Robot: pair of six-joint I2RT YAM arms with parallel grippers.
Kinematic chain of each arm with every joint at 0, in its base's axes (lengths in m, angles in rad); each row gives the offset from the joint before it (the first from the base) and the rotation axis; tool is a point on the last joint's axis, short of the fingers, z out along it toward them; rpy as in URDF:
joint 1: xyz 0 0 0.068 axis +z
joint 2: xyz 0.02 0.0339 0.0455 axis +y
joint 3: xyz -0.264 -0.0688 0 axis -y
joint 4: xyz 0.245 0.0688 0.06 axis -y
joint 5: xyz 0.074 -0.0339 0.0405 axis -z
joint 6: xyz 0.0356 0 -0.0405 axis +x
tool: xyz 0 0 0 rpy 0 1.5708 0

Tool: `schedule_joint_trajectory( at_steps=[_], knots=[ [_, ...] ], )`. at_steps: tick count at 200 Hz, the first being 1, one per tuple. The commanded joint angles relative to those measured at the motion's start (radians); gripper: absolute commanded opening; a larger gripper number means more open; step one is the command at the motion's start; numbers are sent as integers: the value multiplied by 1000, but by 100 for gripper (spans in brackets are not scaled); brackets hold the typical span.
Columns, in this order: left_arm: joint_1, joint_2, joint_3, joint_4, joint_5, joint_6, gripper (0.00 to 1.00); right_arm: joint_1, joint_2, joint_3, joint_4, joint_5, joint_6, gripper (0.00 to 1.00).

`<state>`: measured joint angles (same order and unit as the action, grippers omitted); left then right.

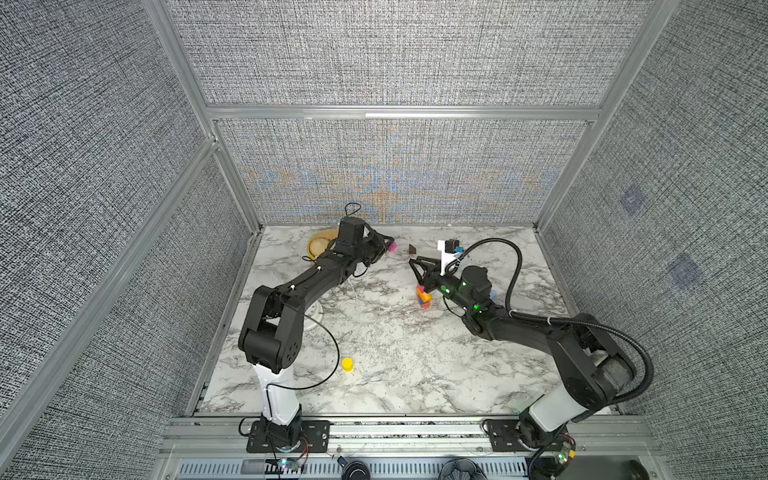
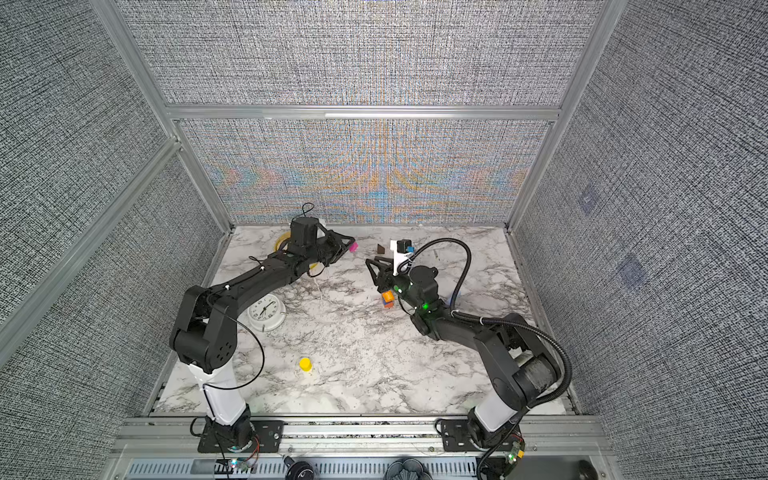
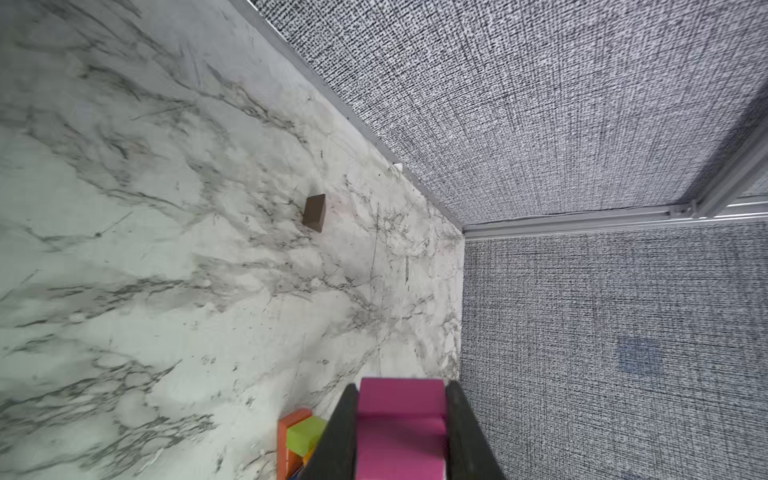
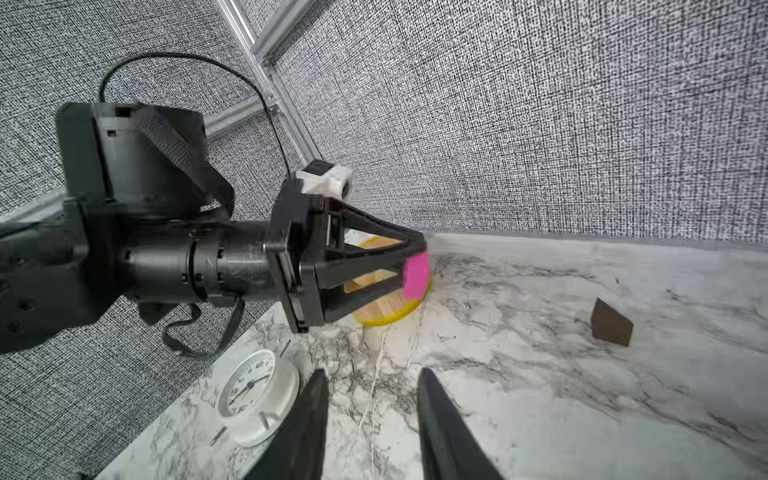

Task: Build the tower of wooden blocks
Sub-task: 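Move the right gripper to the magenta cube while the left gripper holds it, then close the right gripper on the magenta cube while the left gripper holds it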

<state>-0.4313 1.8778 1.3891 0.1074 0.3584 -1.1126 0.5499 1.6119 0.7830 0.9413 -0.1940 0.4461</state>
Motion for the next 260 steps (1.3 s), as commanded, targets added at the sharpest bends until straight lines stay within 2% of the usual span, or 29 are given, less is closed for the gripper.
schedule_joint_trajectory(
  at_steps=[1, 82, 260],
  knots=[
    [-7, 14, 10, 116, 0, -57, 10, 10, 53, 57, 41, 36, -5, 37],
    [-8, 40, -41, 317, 33, -121, 9, 20, 215, 199, 45, 55, 24, 35],
    [-7, 17, -42, 338, 99, -130, 9, -3, 302, 321, 27, 76, -3, 26]
  ],
)
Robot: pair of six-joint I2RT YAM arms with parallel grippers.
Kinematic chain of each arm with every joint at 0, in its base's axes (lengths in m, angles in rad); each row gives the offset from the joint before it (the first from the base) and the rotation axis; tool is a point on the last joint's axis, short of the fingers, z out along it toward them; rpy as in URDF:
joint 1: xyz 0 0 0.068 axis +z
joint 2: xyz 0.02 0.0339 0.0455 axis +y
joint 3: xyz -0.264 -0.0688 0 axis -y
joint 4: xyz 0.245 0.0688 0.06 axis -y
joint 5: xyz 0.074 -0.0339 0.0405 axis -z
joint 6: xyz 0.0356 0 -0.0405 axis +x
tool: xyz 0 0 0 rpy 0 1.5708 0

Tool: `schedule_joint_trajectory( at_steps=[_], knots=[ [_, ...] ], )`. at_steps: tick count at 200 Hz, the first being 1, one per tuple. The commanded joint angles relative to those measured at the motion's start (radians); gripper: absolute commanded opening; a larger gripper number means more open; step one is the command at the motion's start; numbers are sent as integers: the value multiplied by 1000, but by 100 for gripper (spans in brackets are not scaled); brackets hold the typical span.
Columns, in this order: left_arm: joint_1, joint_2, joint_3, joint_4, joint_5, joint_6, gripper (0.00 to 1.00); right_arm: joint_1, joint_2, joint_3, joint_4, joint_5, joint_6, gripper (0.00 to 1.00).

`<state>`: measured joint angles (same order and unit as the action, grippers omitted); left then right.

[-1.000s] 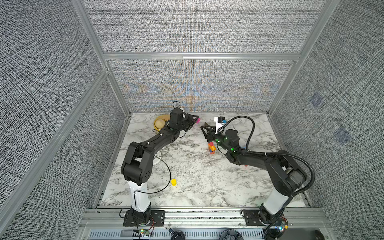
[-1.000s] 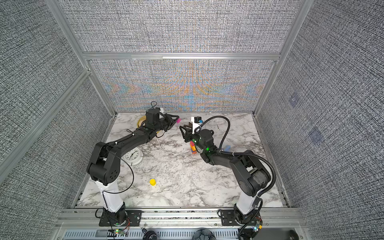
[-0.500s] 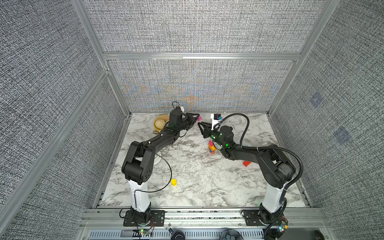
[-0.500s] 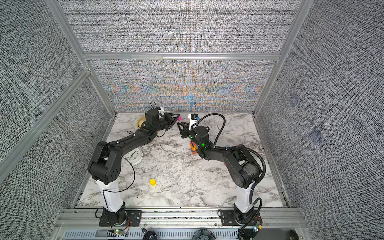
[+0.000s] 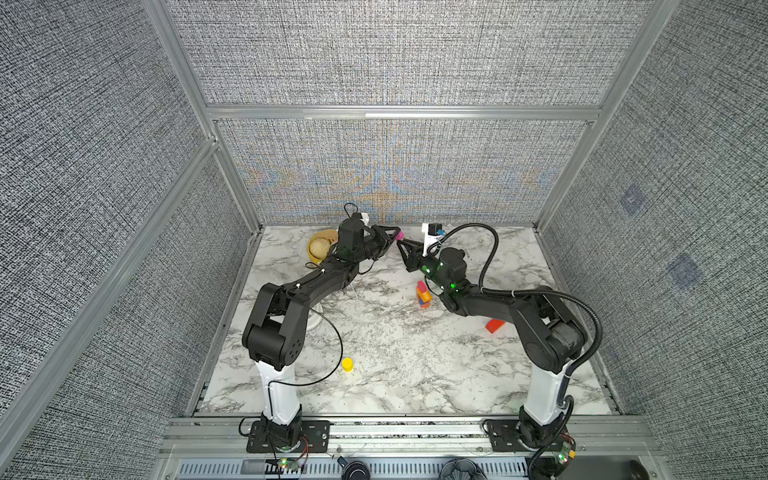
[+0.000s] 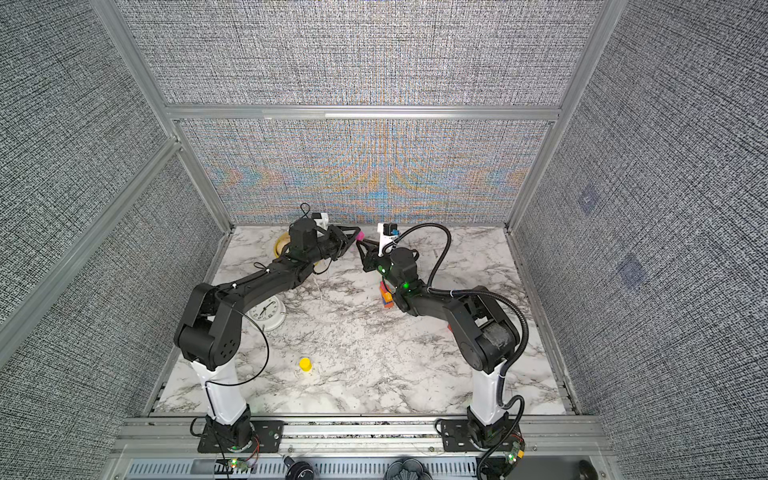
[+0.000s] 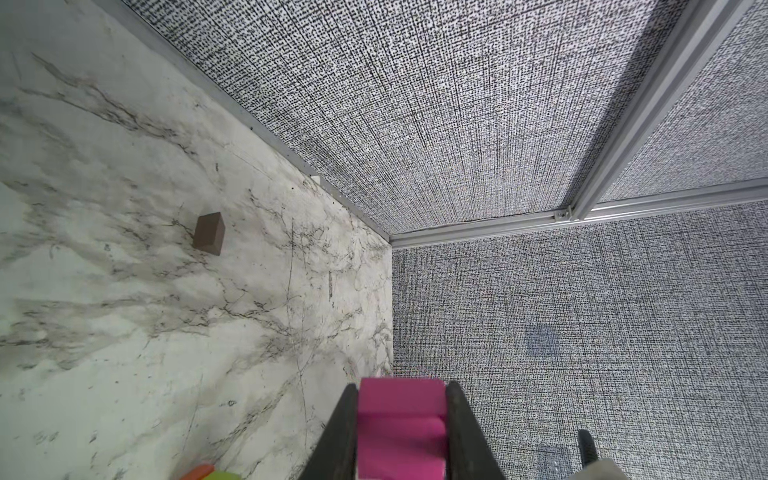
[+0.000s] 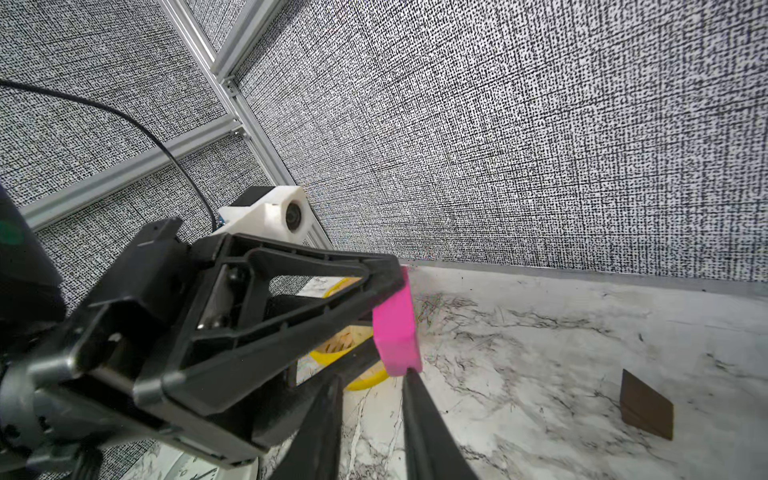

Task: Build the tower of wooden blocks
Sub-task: 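Close the right gripper on the magenta cube while the left gripper holds it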

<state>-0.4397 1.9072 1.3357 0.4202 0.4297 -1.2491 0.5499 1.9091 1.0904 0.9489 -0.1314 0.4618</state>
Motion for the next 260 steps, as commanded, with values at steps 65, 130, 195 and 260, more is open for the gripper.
schedule_joint_trajectory(
  at_steps=[65, 130, 195, 260],
  knots=[
    [1, -20, 10, 12, 49, 13, 9, -5, 16, 28, 20, 13, -40, 25],
    [2, -22, 14, 3, 64, 15, 8, -21, 14, 23, 27, 14, -34, 25],
    [2, -31, 6, -4, 73, 22, 8, -30, 8, 28, 25, 13, -30, 32],
    [1, -27, -4, 14, 86, 10, 7, -31, 5, 28, 37, 1, -28, 24]
  ],
)
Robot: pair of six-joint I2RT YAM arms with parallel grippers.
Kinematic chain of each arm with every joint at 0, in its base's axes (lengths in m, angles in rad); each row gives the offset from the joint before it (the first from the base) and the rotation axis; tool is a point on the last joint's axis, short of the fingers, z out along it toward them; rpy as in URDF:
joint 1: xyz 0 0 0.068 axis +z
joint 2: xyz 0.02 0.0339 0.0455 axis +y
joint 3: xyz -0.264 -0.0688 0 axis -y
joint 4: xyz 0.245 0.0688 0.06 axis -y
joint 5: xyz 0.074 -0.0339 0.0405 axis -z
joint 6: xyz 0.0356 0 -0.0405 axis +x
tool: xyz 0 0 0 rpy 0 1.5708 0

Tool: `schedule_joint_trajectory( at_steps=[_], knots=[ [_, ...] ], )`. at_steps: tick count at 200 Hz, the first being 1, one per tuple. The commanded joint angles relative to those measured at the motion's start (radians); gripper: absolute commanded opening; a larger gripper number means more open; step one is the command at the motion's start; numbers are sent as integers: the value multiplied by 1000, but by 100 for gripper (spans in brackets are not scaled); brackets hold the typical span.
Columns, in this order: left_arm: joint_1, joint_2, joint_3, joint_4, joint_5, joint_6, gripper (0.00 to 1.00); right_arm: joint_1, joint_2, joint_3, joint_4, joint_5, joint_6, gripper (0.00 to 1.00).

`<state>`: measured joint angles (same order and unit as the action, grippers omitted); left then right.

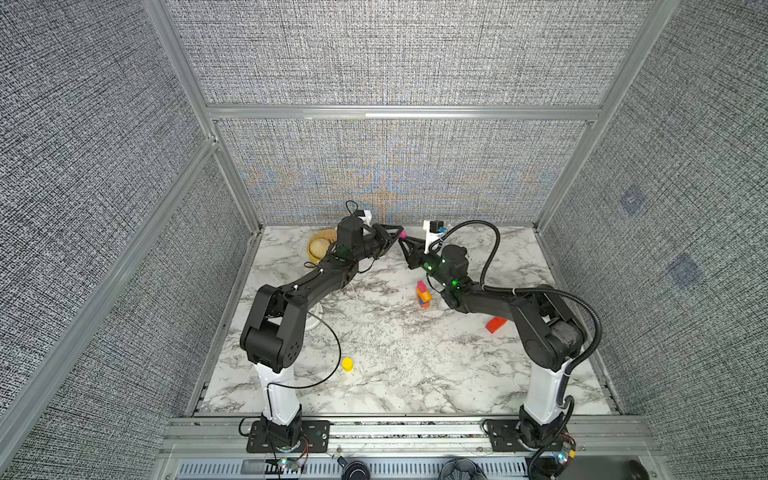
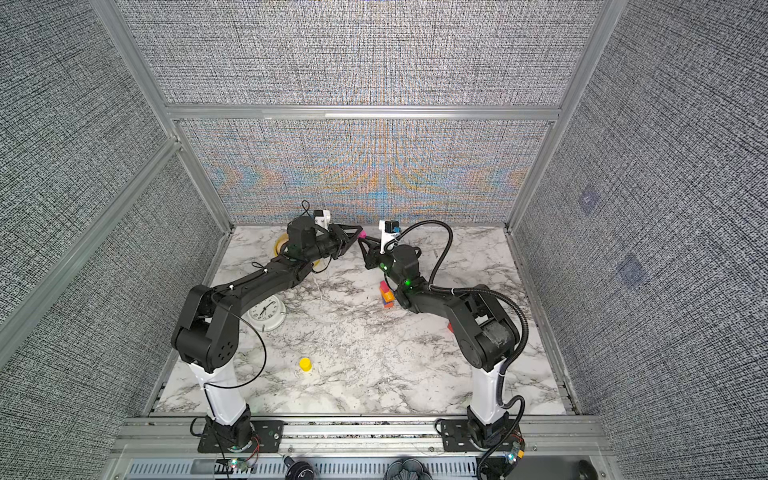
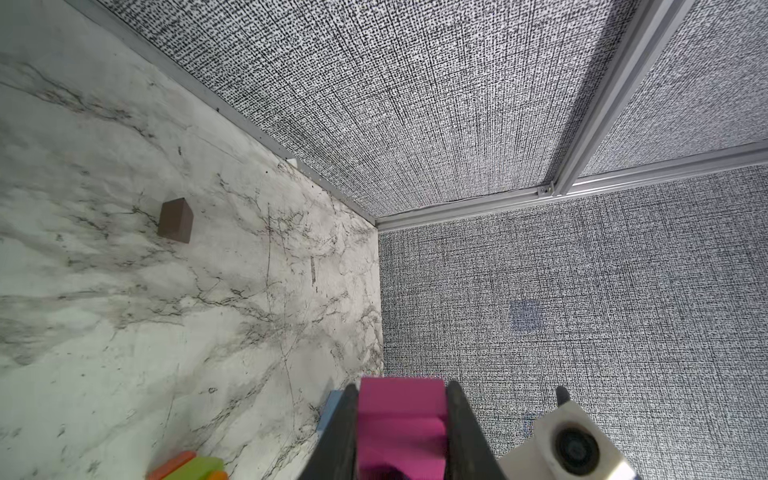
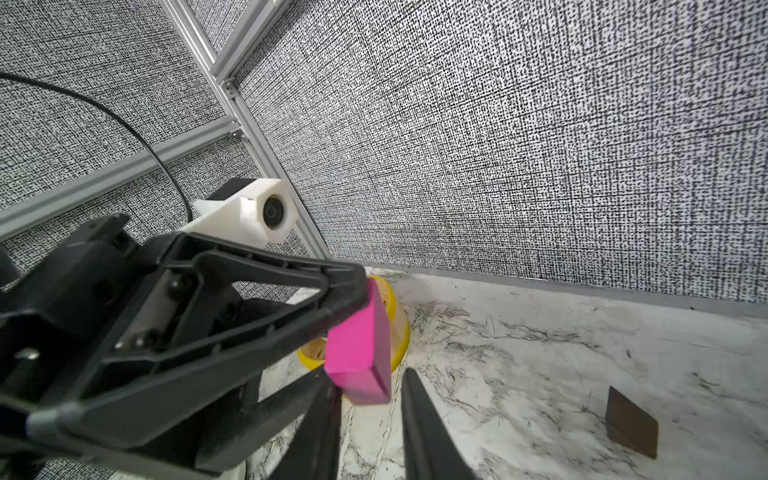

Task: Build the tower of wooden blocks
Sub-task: 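Close the right gripper on the magenta cube while the left gripper holds it, then open the left gripper and draw it back while the right holds the cube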

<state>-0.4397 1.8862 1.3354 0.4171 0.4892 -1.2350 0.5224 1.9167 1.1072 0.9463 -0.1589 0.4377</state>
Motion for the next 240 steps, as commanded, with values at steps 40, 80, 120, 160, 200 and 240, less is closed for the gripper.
schedule_joint_trajectory(
  at_steps=[40, 80, 120, 160, 200, 240],
  knots=[
    [-1, -7, -8, 22, 31, -6, 7, -4, 0, 17, 42, 27, -4, 21],
    [-1, -4, -11, 32, 34, -11, 7, -4, -1, 16, 39, 27, -5, 16],
    [-1, 1, -10, 37, 51, -8, 18, -3, -10, -2, 28, 23, 4, 13],
    [1, -4, -7, 30, 64, 28, 97, -4, -28, -28, 24, 21, 7, 11],
    [20, -36, -10, -41, 48, 81, 99, -4, -90, -51, -65, -12, 14, 11],
    [63, -100, -51, -116, 40, 171, 99, -10, -242, -90, -322, -66, -39, 11]
  ],
)
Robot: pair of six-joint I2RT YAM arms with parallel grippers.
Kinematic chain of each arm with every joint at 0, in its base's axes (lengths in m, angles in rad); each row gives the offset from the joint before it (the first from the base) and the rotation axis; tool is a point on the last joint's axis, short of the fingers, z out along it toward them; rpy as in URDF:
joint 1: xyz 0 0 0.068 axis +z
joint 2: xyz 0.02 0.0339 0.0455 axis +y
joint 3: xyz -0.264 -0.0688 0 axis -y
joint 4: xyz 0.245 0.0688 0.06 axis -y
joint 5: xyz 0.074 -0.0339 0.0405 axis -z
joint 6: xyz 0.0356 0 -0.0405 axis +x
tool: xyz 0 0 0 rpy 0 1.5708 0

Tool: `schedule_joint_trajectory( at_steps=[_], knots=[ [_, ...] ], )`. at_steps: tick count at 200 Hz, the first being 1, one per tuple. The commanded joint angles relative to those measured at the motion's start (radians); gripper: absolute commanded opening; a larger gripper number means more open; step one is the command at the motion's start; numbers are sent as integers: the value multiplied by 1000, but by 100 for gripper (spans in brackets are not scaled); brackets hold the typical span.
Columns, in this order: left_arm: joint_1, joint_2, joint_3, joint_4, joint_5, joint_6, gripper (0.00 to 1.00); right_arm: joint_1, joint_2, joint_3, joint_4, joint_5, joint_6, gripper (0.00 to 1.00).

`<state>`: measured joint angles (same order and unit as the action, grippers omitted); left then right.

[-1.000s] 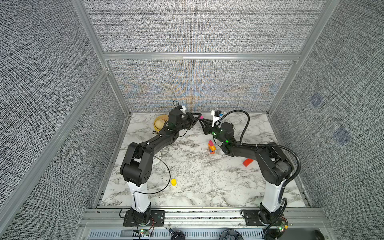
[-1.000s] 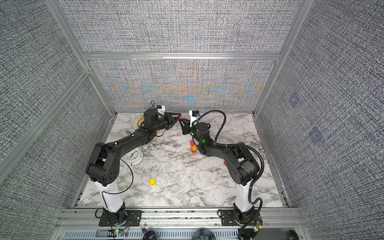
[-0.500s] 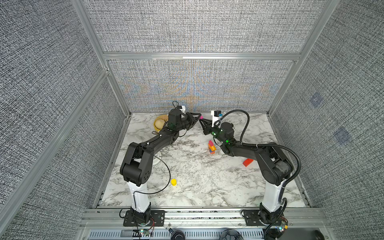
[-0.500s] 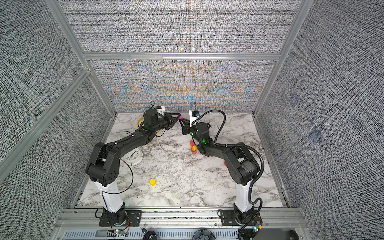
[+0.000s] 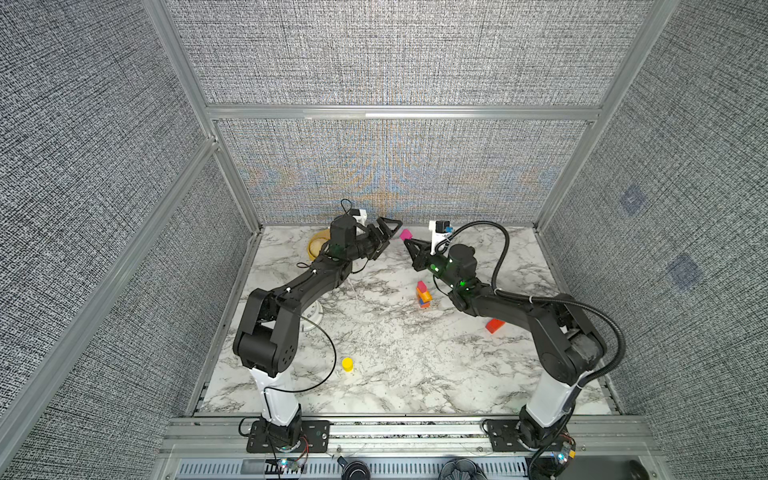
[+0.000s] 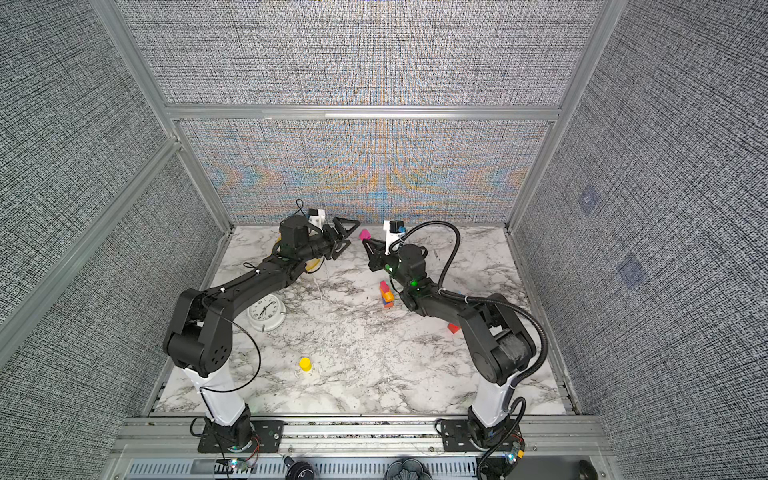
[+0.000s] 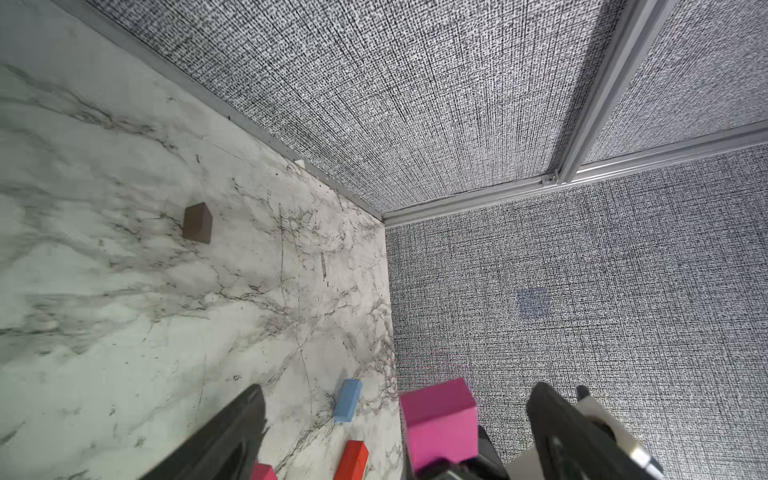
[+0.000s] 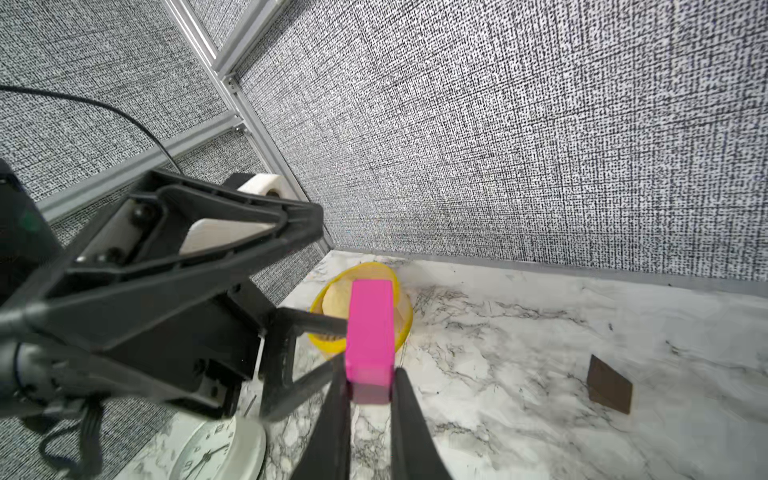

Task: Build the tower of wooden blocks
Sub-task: 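Open the left gripper and draw it back while the right holds the cube, then carry the magenta cube over the pink block on the tower with the right gripper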

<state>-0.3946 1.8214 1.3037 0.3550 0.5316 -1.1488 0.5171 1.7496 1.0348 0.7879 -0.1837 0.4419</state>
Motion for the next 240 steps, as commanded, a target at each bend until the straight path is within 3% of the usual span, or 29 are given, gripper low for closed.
schedule_joint_trajectory(
  at_steps=[1, 73, 122, 181, 240],
  knots=[
    [19, -36, -22, -56, -2, 87, 99, -5, -79, -18, -174, -42, -45, 11],
    [36, -132, -118, -208, -59, 340, 99, -43, -342, 111, -929, -142, -239, 11],
    [24, -116, -207, -206, -71, 405, 97, -65, -244, 415, -1499, -192, -327, 11],
    [-27, -135, -230, -353, -185, 559, 99, -65, -154, 575, -1789, -91, -315, 11],
    [-28, -152, -339, -298, -288, 592, 99, -59, -72, 661, -2009, -15, -335, 11]
  ],
)
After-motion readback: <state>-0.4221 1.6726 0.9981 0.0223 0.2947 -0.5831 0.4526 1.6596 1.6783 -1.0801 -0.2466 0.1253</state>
